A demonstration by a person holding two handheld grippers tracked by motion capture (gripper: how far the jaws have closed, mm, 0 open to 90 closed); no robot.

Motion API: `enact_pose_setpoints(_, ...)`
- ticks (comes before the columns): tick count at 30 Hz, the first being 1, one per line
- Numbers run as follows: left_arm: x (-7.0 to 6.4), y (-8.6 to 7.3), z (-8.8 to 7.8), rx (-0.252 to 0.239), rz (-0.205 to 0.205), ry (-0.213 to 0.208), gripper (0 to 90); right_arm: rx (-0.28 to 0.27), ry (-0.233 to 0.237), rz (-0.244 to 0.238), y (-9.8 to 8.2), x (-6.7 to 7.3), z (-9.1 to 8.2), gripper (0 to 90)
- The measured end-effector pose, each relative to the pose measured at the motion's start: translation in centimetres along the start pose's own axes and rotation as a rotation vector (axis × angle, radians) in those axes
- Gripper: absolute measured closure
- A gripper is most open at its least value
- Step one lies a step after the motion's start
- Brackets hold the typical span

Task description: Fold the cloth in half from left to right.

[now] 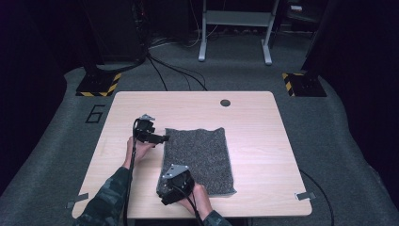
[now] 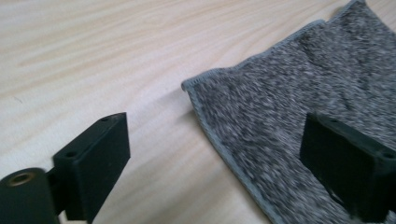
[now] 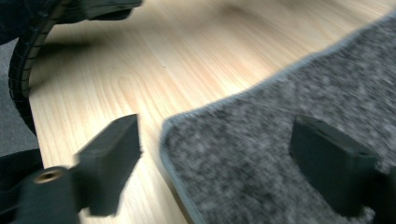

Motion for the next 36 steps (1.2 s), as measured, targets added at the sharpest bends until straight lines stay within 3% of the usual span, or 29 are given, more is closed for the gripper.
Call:
enact_pose_setpoints(1,0.0,0.1,0.2,-0.003,-0.009,0.001,14.2,0.011,0.003,-0.023,0.2,0.5,0.6,27.8)
enact_pose_setpoints(4,0.3,0.3,0.9,0.009,0.003,0.015,16.7,0.009,-0.003,-0.026,0.3,1.0,1.1,33.2)
enact_pose_setpoints(8,0.6,0.7,1.6,0.01,0.051,0.051,25.6,0.048,0.003,-0.06,0.2,1.4,1.9,41.7)
enact_pose_setpoints(14,0.7,1.2,2.2,0.0,0.059,0.055,39.9,0.064,-0.007,-0.055,0.1,1.4,2.3,50.7)
enact_pose_setpoints(16,0.6,1.3,2.5,0.003,0.079,0.063,44.6,0.077,-0.012,-0.053,0.1,1.5,2.3,51.9)
enact_pose_setpoints(18,0.6,1.2,2.8,0.018,0.095,0.067,49.6,0.088,-0.019,-0.057,-0.1,1.5,2.5,55.1)
enact_pose_setpoints(19,0.7,1.1,3.1,0.041,0.101,0.09,52.9,0.059,-0.036,-0.033,0.1,1.7,2.8,59.7)
enact_pose_setpoints(20,0.7,1.1,3.1,0.041,0.101,0.09,55.8,0.059,-0.036,-0.033,0.1,1.7,2.8,59.7)
enact_pose_setpoints(23,0.7,1.2,3.2,0.032,0.097,0.091,63.3,0.056,-0.038,-0.036,0.0,1.6,2.7,71.5)
enact_pose_setpoints(28,0.4,1.2,3.4,0.02,0.089,0.085,72.1,0.064,-0.032,-0.03,-0.1,1.6,2.6,79.2)
enact_pose_setpoints(29,0.3,1.1,3.4,0.021,0.094,0.078,78.3,0.064,-0.034,-0.019,-0.1,1.6,2.6,82.0)
enact_pose_setpoints(31,0.2,1.0,3.4,0.014,0.088,0.079,83.4,0.064,-0.03,-0.041,-0.2,1.5,2.5,84.7)
enact_pose_setpoints(36,-0.1,1.1,3.4,0.018,0.086,0.089,86.0,0.051,-0.044,-0.024,0.0,1.5,2.3,86.2)
Point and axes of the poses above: each handheld gripper's, and its own axes: z roughly forward along the jaws, y roughly out of its top, x roughly to its left, the point moved 5 cm from there along z, roughly forward along the jaws, and after that the axes turned 2 degrees about -z, right-handed, at the moved point
